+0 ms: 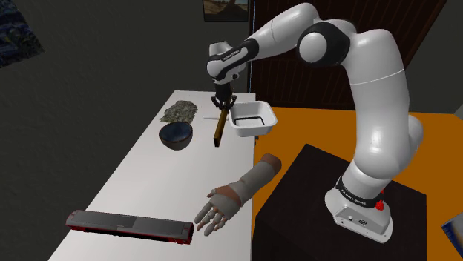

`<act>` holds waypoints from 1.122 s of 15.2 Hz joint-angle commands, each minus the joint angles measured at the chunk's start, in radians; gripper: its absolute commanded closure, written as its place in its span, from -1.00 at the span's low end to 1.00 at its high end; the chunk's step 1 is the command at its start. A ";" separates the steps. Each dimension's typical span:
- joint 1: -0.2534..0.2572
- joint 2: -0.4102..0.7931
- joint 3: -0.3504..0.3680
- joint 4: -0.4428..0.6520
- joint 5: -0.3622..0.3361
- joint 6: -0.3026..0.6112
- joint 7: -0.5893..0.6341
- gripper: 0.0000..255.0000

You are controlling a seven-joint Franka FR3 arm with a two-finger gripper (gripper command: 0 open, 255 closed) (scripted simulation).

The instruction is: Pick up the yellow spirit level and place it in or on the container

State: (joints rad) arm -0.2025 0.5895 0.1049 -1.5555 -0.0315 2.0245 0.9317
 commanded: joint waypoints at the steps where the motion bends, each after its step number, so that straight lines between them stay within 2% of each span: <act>1: -0.027 0.017 -0.010 0.029 0.000 -0.012 -0.038 1.00; 7: -0.107 0.101 -0.038 0.172 -0.001 -0.072 -0.146 1.00; 9: -0.145 0.158 -0.050 0.269 -0.001 -0.113 -0.197 1.00; 17: -0.145 0.207 -0.051 0.243 -0.003 -0.037 -0.196 1.00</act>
State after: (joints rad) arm -0.3476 0.7918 0.0536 -1.3092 -0.0345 1.9779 0.7350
